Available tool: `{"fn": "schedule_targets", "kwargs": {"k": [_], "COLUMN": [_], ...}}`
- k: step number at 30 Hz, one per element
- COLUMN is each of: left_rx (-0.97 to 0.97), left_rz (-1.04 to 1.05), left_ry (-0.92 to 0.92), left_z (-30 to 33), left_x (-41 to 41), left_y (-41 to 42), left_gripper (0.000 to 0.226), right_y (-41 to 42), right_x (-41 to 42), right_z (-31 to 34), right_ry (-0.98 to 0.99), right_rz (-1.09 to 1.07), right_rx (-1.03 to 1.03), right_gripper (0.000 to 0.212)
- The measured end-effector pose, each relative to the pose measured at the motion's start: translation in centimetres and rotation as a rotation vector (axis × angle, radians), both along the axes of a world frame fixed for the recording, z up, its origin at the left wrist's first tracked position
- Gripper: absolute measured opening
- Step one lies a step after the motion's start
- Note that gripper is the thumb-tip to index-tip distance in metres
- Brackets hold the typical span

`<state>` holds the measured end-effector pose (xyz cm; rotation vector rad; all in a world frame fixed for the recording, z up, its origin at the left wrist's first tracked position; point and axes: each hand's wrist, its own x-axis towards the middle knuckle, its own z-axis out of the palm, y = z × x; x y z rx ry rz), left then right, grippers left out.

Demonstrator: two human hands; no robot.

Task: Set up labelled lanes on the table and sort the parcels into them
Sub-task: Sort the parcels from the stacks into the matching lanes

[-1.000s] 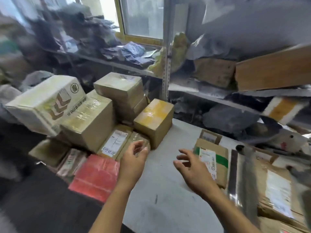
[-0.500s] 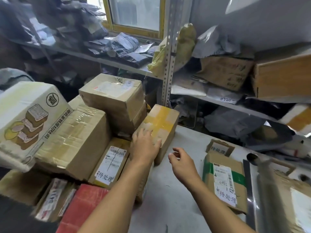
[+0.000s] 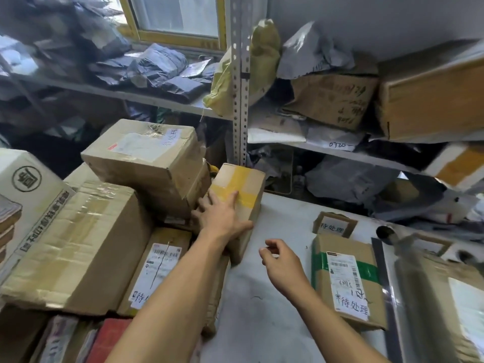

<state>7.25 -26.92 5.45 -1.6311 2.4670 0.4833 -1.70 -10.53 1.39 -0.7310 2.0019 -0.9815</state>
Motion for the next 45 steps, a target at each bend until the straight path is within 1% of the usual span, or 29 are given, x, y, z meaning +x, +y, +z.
{"fn": "schedule_targets", "kwargs": {"k": [3,9,13,17,20,22,24,26,27,28,29,30,31,32,35,37,40,42,44,45], "left_rx": [-0.036,0.003,0.064,0.128,0.084,-0.003,-0.074,-0.083,-0.076,-0.065,-0.036,0.020,0.086,0.148,0.255,0.254,0.203,0.174,0.150,0.146], "left_rz": [0.012,0.131,0.192,0.233,0.190,0.120,0.079,0.087,0.097,0.129,0.197,0.289,0.375,0.424,0.392,0.385,0.400,0.376,0.337,0.316], "left_ry": [0.040,0.157,0.229,0.313,0.220,0.139,0.085,0.064,0.084,0.148,0.266,0.400,0.512,0.570,0.583,0.610,0.642,0.674,0.714,0.731], "left_z": [0.2,1.1,1.7,2.0,2.0,1.5,0.9,0.4,0.2,0.0,0.0,0.1,0.0,-0.1,-0.3,-0.7,-1.1,-1.0,-0.6,-0.4], "left_x": [0.0,-0.1,-0.2,-0.8,-2.5,-3.6,-4.3,-4.1,-3.6,-2.9,-2.2,-1.4,-0.6,0.2,1.3,1.2,0.9,0.5,-0.1,-0.5], "left_y": [0.0,-0.2,-0.5,-0.2,1.4,3.2,4.8,5.6,5.7,5.5,4.7,3.7,2.6,1.7,1.2,1.9,2.7,3.5,4.5,5.0], "left_gripper": [0.098,0.095,0.094,0.090,0.093,0.094,0.097,0.103,0.103,0.099,0.092,0.083,0.075,0.066,0.038,0.037,0.040,0.039,0.037,0.037], "right_y": [0.6,1.3,1.4,1.2,0.8,0.2,-0.4,-1.1,-1.6,-2.0,-2.6,-3.0,-3.5,-3.8,-4.2,-4.0,-3.3,-2.6,-2.1,-2.0], "right_x": [-0.4,-1.9,-2.0,-1.6,-1.5,-1.7,-2.1,-2.4,-2.5,-2.7,-2.8,-2.9,-2.8,-2.8,-2.6,-2.7,-3.3,-3.8,-4.3,-4.6], "right_z": [-0.4,-1.0,-1.7,-2.3,-2.0,-1.6,-0.8,0.0,0.5,0.9,1.4,1.7,1.9,2.0,2.2,2.1,1.8,1.8,1.7,1.9], "right_ry": [-0.012,-0.099,-0.186,-0.313,-0.282,-0.237,-0.235,-0.316,-0.356,-0.370,-0.355,-0.339,-0.316,-0.281,-0.167,-0.156,-0.217,-0.224,-0.148,-0.087], "right_rz": [-0.026,-0.080,-0.089,-0.098,-0.115,-0.128,-0.151,-0.170,-0.170,-0.158,-0.132,-0.105,-0.085,-0.068,-0.025,-0.020,-0.019,-0.029,-0.061,-0.080], "right_rx": [-0.001,0.011,0.051,0.081,0.038,-0.027,-0.099,-0.163,-0.174,-0.175,-0.160,-0.140,-0.108,-0.078,-0.035,-0.036,-0.052,-0.079,-0.100,-0.078], "right_gripper": [0.036,0.038,0.045,0.059,0.064,0.063,0.055,0.042,0.038,0.034,0.032,0.034,0.041,0.048,0.056,0.055,0.047,0.044,0.051,0.055]}}
